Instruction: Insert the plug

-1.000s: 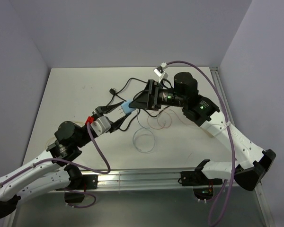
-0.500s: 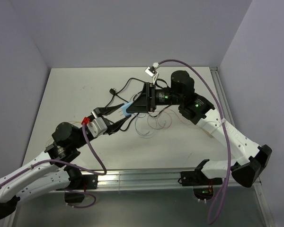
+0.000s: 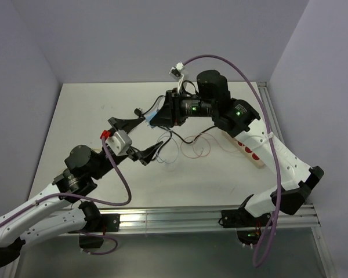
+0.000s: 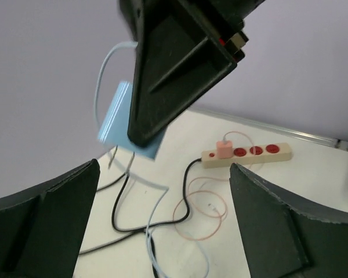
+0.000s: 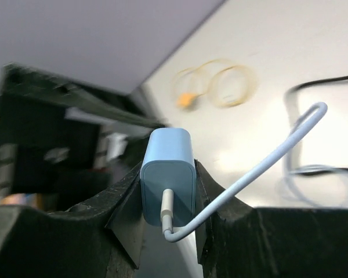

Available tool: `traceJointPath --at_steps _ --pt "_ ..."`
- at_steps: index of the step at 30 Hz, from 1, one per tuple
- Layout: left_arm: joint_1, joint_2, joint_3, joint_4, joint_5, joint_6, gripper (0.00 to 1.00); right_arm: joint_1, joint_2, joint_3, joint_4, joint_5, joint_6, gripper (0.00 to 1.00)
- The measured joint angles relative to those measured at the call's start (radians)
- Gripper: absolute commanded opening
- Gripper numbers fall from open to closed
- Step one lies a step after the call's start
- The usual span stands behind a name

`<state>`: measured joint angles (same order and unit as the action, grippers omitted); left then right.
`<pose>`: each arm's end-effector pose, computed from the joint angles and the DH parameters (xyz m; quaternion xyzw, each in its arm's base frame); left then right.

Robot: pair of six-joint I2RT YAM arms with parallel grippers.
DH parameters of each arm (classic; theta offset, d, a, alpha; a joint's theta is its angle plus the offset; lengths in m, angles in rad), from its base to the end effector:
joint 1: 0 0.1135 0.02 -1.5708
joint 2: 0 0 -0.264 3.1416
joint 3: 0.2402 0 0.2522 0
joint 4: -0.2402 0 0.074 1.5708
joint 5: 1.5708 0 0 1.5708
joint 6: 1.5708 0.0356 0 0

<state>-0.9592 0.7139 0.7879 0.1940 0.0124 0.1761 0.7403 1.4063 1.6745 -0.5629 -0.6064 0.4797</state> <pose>0.0950 -0.1362 0.3933 0.3301 0.5085 -0.3069 0.7336 0.2047 0.2145 0.4667 -0.2759 0.7370 0.5222 0.3285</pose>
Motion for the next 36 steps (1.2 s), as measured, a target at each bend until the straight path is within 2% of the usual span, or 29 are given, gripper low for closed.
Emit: traceJointPath --at_steps 4,7,10,12,15,19,23,25,31,36 --pt "0.000 -0.018 0.012 -0.075 -0.156 -0.067 1.00 -0.023 0.037 0.055 -0.058 0.189 -0.198 0.00" --pt "0.000 -0.059 0.010 -0.118 -0.259 -0.109 1.00 -0.085 0.040 0.011 -0.025 0.245 -0.314 0.00" --pt "0.000 -0.131 -0.014 -0.129 -0.325 -0.161 1.00 -0.197 0.060 -0.011 0.051 0.281 -0.387 0.00" --pt "0.000 -0.171 -0.026 -0.131 -0.342 -0.184 0.99 -0.268 0.103 0.023 0.098 0.336 -0.452 0.00" --pt "0.000 -0.193 -0.034 -0.132 -0.351 -0.214 0.99 -0.338 0.219 0.164 0.159 0.454 -0.590 0.00" --pt "0.000 -0.193 -0.052 -0.137 -0.351 -0.236 0.99 -0.344 0.372 0.331 0.212 0.652 -0.780 0.00" --pt "0.000 -0.193 -0.072 -0.149 -0.338 -0.253 0.99 -0.360 0.481 0.379 0.197 0.807 -0.883 0.00" --pt "0.000 -0.195 -0.079 -0.154 -0.324 -0.263 0.99 -0.391 0.512 0.327 0.173 0.861 -0.891 0.00" --pt "0.000 -0.200 -0.082 -0.158 -0.296 -0.279 0.99 -0.510 0.513 -0.020 0.124 1.018 -0.870 0.00" --pt "0.000 -0.211 -0.098 -0.158 -0.271 -0.296 0.99 -0.603 0.468 -0.238 0.068 1.072 -0.844 0.00"
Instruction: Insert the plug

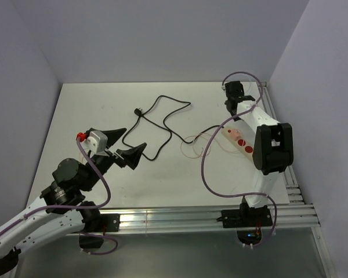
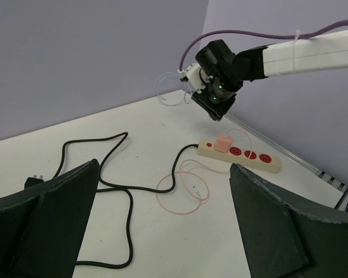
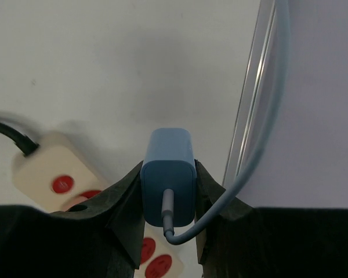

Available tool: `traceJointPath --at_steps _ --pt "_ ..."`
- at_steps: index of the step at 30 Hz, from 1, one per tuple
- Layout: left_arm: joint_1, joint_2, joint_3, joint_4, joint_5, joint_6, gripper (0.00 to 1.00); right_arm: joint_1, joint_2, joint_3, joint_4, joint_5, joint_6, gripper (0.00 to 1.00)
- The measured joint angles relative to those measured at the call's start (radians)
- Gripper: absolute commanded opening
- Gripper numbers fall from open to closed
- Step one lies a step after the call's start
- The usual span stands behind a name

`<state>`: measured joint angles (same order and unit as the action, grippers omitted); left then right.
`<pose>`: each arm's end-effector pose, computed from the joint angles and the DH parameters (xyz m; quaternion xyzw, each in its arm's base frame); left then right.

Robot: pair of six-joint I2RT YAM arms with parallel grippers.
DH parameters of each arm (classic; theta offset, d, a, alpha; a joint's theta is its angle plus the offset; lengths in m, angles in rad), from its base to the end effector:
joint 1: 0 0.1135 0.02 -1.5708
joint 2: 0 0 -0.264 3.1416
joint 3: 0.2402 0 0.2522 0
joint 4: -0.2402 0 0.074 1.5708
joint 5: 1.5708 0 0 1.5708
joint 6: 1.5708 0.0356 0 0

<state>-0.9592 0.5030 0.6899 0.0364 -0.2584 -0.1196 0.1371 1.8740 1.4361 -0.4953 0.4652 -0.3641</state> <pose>0.0786 -0.0963 0.3692 0.1602 0.6060 -0.3291 0.7062 0.4074 0.0401 0.2309 -0.1592 0.9131 -0.2520 0.2782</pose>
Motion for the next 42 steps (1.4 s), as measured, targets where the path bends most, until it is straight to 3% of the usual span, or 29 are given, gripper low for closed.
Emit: traceJointPath --at_steps 6,11,20,28,42 --pt "0.000 -0.004 -0.012 0.003 0.023 -0.003 0.99 -0.084 -0.152 -0.120 -0.029 -0.048 0.021 0.00" --pt "0.000 -0.004 -0.015 0.003 0.038 -0.003 1.00 -0.162 -0.249 -0.181 -0.025 -0.175 0.011 0.00" --pt "0.000 -0.001 -0.036 0.009 0.102 -0.029 0.99 -0.313 -0.402 -0.460 -0.040 -0.466 -0.199 0.00" --pt "0.000 -0.016 -0.038 0.010 0.146 -0.034 0.99 -0.345 -0.526 -0.619 0.026 -0.631 -0.364 0.00" --pt "-0.019 -0.031 -0.041 0.011 0.149 -0.032 0.99 -0.370 -0.509 -0.624 0.038 -0.722 -0.464 0.00"
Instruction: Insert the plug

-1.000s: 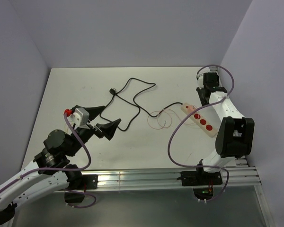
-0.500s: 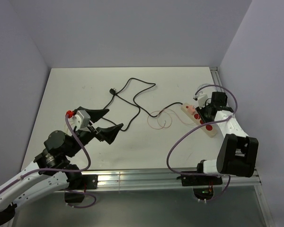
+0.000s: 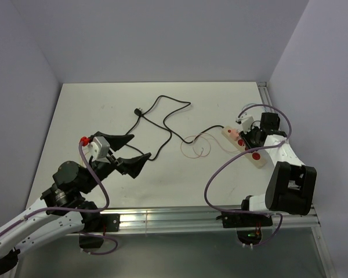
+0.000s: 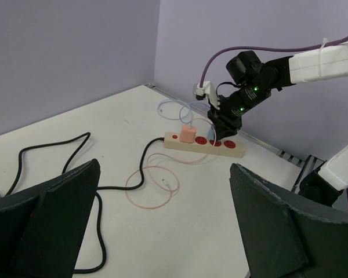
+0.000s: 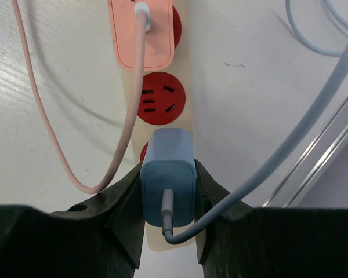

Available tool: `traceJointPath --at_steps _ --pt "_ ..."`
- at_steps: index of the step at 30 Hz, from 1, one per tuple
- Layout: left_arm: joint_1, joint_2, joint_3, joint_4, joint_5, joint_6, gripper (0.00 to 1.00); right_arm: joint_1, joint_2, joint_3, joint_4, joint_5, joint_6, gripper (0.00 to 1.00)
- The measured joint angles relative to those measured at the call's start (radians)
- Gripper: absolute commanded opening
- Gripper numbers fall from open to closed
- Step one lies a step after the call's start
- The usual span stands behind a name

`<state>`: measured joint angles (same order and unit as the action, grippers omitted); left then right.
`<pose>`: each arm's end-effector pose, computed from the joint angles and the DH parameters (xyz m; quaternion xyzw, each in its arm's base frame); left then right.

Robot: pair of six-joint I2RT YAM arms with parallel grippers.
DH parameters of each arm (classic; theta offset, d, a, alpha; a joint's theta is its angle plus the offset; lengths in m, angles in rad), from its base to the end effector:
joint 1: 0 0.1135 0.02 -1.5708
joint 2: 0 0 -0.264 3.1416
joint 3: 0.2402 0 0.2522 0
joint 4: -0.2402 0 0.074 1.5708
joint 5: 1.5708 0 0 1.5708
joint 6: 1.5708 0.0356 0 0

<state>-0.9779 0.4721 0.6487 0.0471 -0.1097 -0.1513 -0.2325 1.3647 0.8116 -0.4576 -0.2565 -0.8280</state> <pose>0.0715 -0.0991 0.3599 0.2109 0.5876 -0.3887 0.6776 0.2585 -0.0519 0.2024 -0.3134 0.9008 -0.0326 0.2987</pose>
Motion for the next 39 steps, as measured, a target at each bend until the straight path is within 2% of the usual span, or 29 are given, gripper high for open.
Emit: traceJointPath --at_steps 8,19,32,39 --pt "-0.001 -0.006 -0.006 -0.002 0.000 0.001 1.00 -0.006 0.003 0.007 -0.008 -0.008 0.001 0.00" --pt "-0.015 -0.027 -0.007 0.000 0.000 0.008 1.00 -0.010 -0.092 -0.066 -0.027 -0.018 0.030 0.00" --pt "-0.021 -0.029 -0.007 0.000 -0.012 0.012 1.00 -0.025 -0.060 -0.043 -0.029 -0.025 0.059 0.00" --pt "-0.021 -0.029 -0.007 0.000 -0.015 0.012 1.00 -0.042 -0.027 -0.037 0.039 -0.019 0.061 0.00"
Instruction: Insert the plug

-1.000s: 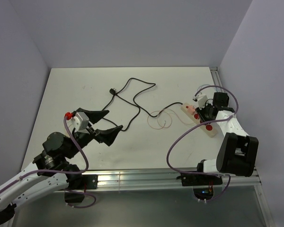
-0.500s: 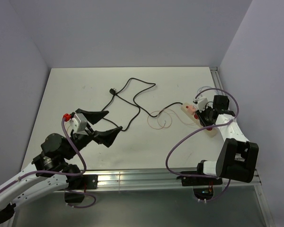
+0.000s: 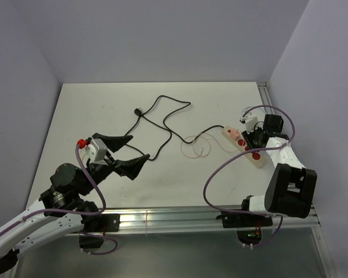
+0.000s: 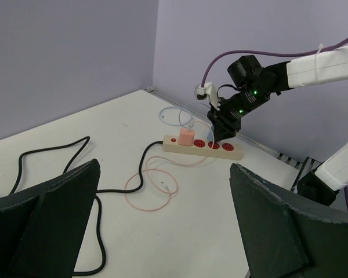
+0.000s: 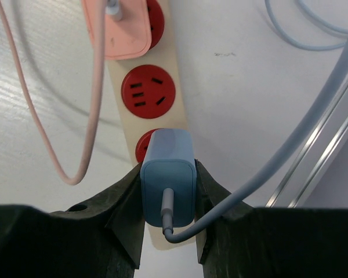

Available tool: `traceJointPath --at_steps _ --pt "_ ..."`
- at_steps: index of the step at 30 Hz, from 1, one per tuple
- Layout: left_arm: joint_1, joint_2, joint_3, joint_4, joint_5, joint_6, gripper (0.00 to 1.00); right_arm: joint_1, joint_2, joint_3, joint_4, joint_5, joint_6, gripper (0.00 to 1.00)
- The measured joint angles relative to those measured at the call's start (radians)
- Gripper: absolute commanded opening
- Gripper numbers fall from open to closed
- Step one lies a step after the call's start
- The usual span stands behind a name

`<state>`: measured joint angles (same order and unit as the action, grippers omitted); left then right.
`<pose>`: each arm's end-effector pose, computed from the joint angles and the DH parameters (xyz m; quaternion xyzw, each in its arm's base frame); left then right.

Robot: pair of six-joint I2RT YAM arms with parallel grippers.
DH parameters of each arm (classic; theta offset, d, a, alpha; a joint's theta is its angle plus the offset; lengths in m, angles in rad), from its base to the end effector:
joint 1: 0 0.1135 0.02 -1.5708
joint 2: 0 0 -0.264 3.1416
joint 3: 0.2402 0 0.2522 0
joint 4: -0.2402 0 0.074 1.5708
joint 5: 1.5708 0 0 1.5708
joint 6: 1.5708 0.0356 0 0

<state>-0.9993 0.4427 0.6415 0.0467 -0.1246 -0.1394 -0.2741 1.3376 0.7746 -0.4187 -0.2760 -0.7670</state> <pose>0.0663 -0.0950 0.3604 0.2113 0.5786 -0.3919 0.6834 0.2513 -0.0606 0.2003 -0.2700 0.9095 -0.0288 0.3149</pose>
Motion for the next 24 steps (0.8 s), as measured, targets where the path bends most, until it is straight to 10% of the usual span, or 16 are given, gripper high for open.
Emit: traceJointPath --at_steps 24 --pt "0.000 -0.005 0.000 0.001 -0.004 0.000 1.00 0.034 -0.082 -0.087 0.035 0.008 -0.008 0.00"
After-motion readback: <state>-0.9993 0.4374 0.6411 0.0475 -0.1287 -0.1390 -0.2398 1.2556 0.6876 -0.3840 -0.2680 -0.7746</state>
